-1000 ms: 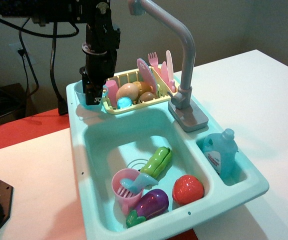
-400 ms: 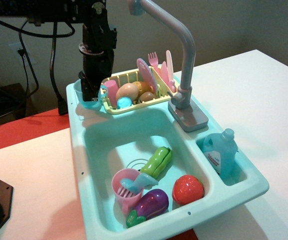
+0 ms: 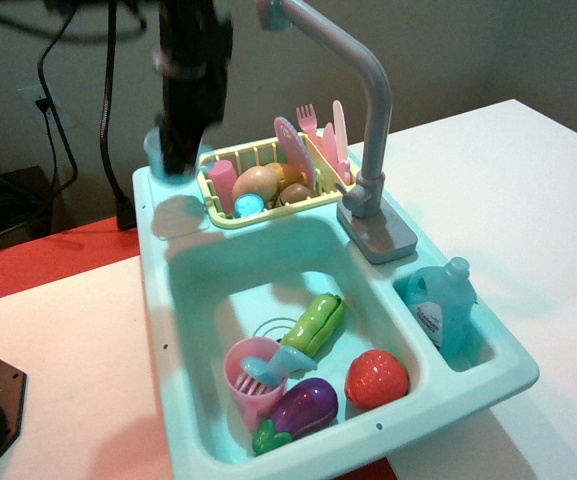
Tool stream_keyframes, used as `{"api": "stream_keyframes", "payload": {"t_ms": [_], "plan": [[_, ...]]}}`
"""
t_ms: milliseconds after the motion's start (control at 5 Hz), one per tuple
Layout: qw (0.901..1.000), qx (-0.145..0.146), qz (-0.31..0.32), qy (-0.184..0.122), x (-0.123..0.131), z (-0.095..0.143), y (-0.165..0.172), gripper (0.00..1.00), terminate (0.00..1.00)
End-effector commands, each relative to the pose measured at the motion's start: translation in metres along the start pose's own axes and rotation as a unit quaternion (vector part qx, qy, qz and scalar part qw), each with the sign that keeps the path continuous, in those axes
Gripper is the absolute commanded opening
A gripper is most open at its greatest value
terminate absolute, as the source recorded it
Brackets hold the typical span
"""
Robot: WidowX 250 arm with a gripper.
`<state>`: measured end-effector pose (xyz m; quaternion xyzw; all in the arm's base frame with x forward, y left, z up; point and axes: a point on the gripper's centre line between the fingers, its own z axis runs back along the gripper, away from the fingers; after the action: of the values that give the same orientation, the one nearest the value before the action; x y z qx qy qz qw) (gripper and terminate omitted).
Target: Put cup from counter to sink
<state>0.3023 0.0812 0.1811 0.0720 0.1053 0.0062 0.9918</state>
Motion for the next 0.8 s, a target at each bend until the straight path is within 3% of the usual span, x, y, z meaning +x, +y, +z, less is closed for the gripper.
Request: {"api": "stream_keyframes", "payload": {"t_ms": [0, 400, 600], "plan": [[0.9974, -0.013, -0.033, -0.062, 0.018, 0.043, -0.040, 0.00, 0.00], [0.9922, -0.041, -0.105, -0.054, 0.028, 0.026, -0.116, 0.00, 0.00], [0.9912, -0.040, -0.116, -0.050, 0.026, 0.018, -0.135, 0.00, 0.00]]}}
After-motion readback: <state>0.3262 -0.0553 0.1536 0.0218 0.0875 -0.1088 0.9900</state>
